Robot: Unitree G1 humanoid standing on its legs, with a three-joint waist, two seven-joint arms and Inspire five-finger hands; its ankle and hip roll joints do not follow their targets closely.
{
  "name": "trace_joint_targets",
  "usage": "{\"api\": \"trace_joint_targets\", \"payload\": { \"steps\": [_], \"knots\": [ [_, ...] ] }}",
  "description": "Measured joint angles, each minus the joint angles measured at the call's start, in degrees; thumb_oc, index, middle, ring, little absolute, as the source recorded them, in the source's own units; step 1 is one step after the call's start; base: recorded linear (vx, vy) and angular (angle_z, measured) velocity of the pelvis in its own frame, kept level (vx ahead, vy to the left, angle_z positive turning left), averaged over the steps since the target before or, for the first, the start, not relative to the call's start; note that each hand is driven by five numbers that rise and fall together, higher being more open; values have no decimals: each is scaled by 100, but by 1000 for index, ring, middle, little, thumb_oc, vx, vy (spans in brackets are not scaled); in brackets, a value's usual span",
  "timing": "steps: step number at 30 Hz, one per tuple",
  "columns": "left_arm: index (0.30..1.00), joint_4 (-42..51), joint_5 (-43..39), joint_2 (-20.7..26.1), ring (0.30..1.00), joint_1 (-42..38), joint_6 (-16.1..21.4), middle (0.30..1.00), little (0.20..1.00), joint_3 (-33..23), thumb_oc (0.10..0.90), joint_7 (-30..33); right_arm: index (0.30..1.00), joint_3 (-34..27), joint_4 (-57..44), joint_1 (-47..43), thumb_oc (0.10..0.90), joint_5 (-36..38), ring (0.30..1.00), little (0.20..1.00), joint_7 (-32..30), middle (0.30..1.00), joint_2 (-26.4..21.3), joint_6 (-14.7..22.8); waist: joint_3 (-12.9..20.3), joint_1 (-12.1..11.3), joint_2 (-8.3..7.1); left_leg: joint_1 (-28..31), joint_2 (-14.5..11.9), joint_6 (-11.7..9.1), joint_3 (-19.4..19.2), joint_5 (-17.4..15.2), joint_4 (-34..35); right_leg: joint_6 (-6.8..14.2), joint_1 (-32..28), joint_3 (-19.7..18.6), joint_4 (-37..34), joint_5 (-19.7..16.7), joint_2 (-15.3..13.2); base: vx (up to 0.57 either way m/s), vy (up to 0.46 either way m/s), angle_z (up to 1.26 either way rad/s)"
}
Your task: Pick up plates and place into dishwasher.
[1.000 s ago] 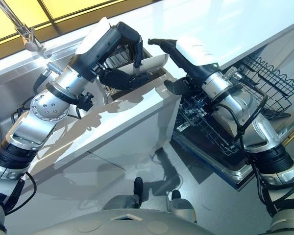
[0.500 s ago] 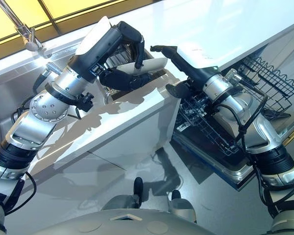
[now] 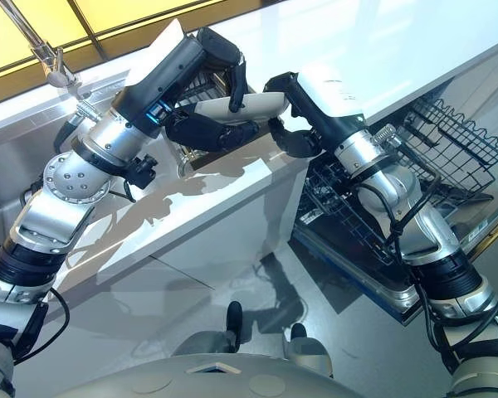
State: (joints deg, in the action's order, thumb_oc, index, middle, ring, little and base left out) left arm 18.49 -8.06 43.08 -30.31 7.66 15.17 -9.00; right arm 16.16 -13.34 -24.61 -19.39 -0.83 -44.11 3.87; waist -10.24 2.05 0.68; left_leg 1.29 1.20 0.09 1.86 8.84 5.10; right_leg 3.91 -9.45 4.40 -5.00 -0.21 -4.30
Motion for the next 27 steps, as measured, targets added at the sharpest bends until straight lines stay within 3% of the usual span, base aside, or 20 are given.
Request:
{"api": "trace_joint_targets", "payload": {
  "steps": [4, 5, 6, 7, 27],
  "knots": [
    [300, 0, -50, -28, 300, 0, -3, 300, 200, 5, 100, -40, 300, 0, -1, 80, 100, -5, 300, 200, -147, 300, 2, 12, 4, 65, 0, 2, -2, 0, -15, -1, 1, 0, 2, -24, 0, -1, 1, 0, 1, -1],
    [352, 0, -60, -43, 352, 0, -3, 352, 260, 15, 160, -47, 300, 0, -1, 80, 100, -5, 300, 200, -169, 300, 3, 11, 4, 79, 0, 3, -2, 0, -17, -1, 1, 0, 2, -26, 0, -1, 0, 0, 0, 0],
    [439, 0, -90, -62, 439, 0, -4, 439, 362, 35, 262, -67, 300, 0, -1, 80, 100, -4, 300, 200, -201, 300, 3, 11, 5, 84, -1, 3, -2, 0, -18, -1, 1, 0, 3, -27, 0, -1, 1, 0, 0, 0],
    [900, 2, -98, -78, 900, 0, -3, 900, 900, 55, 800, -79, 300, 0, -1, 80, 100, -7, 300, 200, -230, 300, 2, 10, 5, 99, 0, 3, -4, 0, -21, -1, 1, 0, 5, -30, 0, -1, 2, 0, 0, 0],
    [900, 48, -66, -28, 900, 0, 10, 900, 900, 35, 800, 453, 300, -35, 91, 80, 100, 4, 300, 200, -361, 300, -12, -23, 7, 112, 2, -7, -4, -5, -12, -7, 2, 0, 6, -28, 0, 0, 4, 0, 0, 0]
  ]
}}
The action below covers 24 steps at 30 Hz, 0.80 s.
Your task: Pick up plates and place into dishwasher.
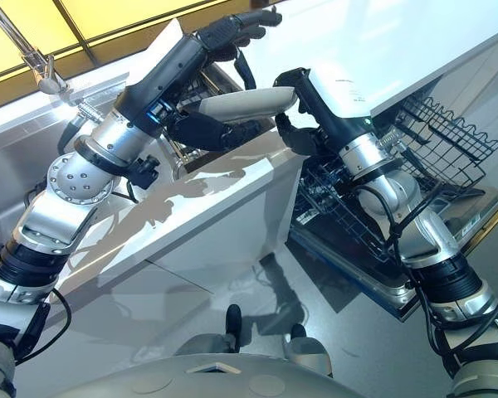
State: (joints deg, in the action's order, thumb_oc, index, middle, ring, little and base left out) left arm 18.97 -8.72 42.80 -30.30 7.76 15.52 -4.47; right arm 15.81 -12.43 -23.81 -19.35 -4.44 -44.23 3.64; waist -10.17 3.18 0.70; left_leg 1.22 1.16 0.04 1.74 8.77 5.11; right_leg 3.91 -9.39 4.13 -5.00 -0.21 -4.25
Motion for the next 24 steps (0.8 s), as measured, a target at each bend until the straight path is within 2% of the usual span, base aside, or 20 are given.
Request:
{"api": "trace_joint_targets", "payload": {
  "steps": [6, 9, 14, 24],
  "knots": [
    [900, 11, 35, 78, 900, 5, 1, 900, 900, -22, 800, 288, 300, -118, 84, 15, 100, -5, 300, 200, -3, 300, 1, 8, 1, -14, 1, -2, 1, -1, 7, -3, 1, 0, -1, 6, 0, 1, 0, 0, 0, 0],
    [900, 23, 22, 77, 900, 202, 0, 900, 900, -321, 800, 367, 300, -435, 127, 198, 100, -9, 300, 200, -126, 300, 2, -3, 1, -34, 1, -1, 0, -3, 8, -5, 0, 0, 0, 5, 0, 2, 1, 0, 0, 0],
    [900, 30, 21, 67, 900, 928, -46, 900, 900, -1088, 800, 595, 300, -1140, 192, 722, 100, -80, 300, 200, -720, 300, 30, -4, 1, -40, 2, 1, 0, -1, 6, -11, 0, 0, 0, 2, -2, 3, 0, 0, 0, 0],
    [900, -441, 86, 61, 900, 1856, -308, 900, 900, -1426, 800, 683, 300, -2204, 554, 1287, 100, -156, 300, 200, -1673, 300, 30, 4, 13, -53, 22, 6, -2, 1, 3, -20, 13, 1, 3, -12, -2, 4, -2, 0, 0, 0]
  ]
}}
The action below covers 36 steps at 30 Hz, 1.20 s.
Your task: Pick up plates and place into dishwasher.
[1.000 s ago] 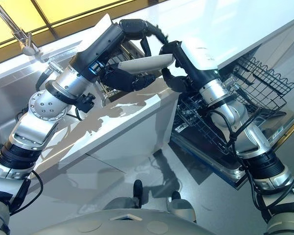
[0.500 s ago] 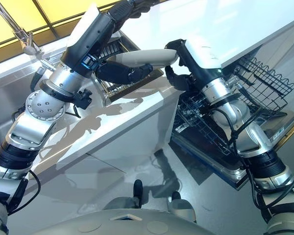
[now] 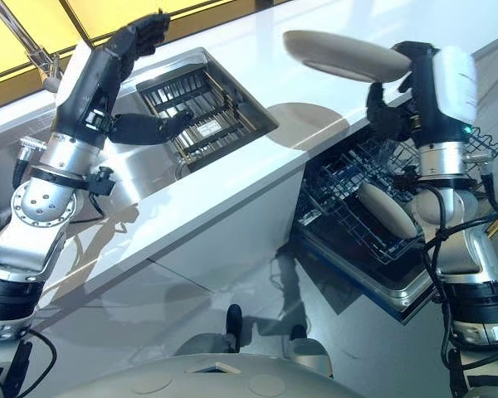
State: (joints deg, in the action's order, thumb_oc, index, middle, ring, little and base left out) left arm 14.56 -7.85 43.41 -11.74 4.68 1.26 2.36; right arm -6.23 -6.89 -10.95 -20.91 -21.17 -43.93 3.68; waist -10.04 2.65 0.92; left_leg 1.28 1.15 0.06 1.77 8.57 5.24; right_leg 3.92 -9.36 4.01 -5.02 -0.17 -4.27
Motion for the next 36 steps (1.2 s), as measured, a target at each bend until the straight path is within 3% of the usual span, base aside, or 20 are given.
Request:
{"api": "trace_joint_targets", "payload": {
  "steps": [11, 16, 28, 36],
  "knots": [
    [900, -1110, 345, -270, 900, 169, -443, 900, 900, 1, 800, 324, 300, -310, 338, 429, 100, 197, 300, 200, -634, 300, 36, -240, 46, 67, 49, 20, -5, 4, -34, -6, 5, 0, 1, -32, 0, 0, 0, 0, 0, 0],
    [900, -1443, 433, -336, 900, 187, -456, 900, 900, 3, 800, 511, 300, -413, 731, 638, 100, 461, 300, 200, -781, 300, 359, -341, 49, 84, 45, 39, -8, 7, -58, -12, 5, 1, 1, -59, 0, 0, -1, 15, -23, -2],
    [900, -1793, 448, -426, 900, 366, -576, 900, 900, 19, 800, 541, 300, -479, 2222, 692, 100, 1497, 300, 200, -1362, 300, 734, -1306, 63, 71, 31, 104, -15, 23, -134, -43, 10, 2, -19, -157, 0, -1, -5, 51, -64, -5],
    [900, -1794, 376, -425, 900, 385, -591, 900, 900, 22, 800, 459, 300, -478, 2920, 683, 100, 1706, 300, 200, -1543, 300, 733, -1744, 64, 36, 33, 116, -9, 20, 5, -33, 11, 5, -97, 5, 0, 27, 0, 81, -106, 10]
  ]
}}
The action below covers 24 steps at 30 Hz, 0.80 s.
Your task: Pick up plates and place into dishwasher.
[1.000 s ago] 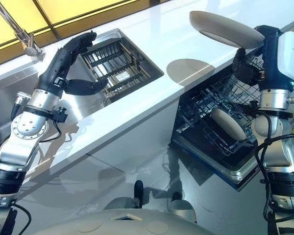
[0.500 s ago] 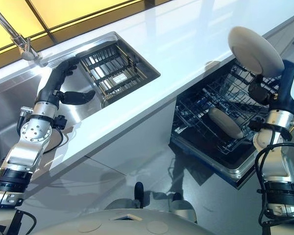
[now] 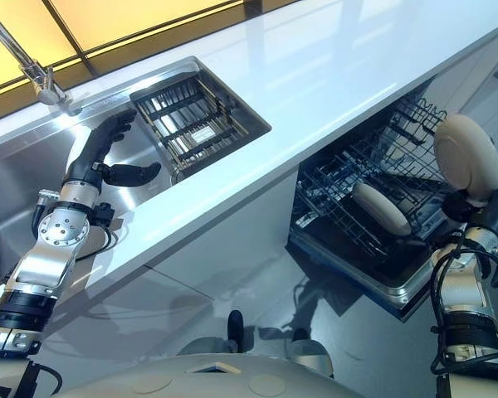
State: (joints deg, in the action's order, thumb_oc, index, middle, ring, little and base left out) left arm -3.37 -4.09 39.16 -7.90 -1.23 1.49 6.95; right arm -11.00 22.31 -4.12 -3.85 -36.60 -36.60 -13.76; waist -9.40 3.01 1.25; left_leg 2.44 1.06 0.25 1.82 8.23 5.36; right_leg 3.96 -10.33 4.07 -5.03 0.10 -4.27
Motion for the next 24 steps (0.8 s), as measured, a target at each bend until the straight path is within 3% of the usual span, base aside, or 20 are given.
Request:
{"api": "trace_joint_targets", "payload": {
  "steps": [6, 15, 18, 24],
  "knots": [
    [900, 0, -55, 5, 900, 3, -4, 900, 900, 9, 800, -135, 300, 50, 401, -98, 100, -89, 300, 200, 282, 300, -84, -335, 0, -143, 1, -27, 5, -17, 117, 36, -14, -10, -19, 125, 0, 9, 12, 71, -99, 9],
    [900, 5, -306, 233, 900, 14, -17, 900, 900, 76, 800, -173, 300, 535, 1333, -780, 100, -429, 300, 200, 806, 300, -820, -833, -15, -365, -8, -264, -8, -80, 437, 152, -27, -45, 79, 451, 0, 88, 90, -12, -119, 20],
    [900, 7, -375, 386, 900, 30, -17, 900, 900, 77, 800, -171, 300, 728, 1532, -991, 100, -430, 300, 200, 875, 300, -1020, -953, -72, -545, 3, -426, -23, -103, 507, 209, -30, -74, 212, 504, 1, 97, 148, -109, -123, 11],
    [900, 112, -605, 781, 900, -64, 31, 900, 900, 65, 800, -155, 300, 965, 2067, -1661, 100, -412, 300, 200, 1097, 300, -1183, -1288, -512, -785, 24, -602, -64, -162, 651, 272, -34, -128, 320, 655, 14, 99, 212, -57, -123, 13]
  ]
}}
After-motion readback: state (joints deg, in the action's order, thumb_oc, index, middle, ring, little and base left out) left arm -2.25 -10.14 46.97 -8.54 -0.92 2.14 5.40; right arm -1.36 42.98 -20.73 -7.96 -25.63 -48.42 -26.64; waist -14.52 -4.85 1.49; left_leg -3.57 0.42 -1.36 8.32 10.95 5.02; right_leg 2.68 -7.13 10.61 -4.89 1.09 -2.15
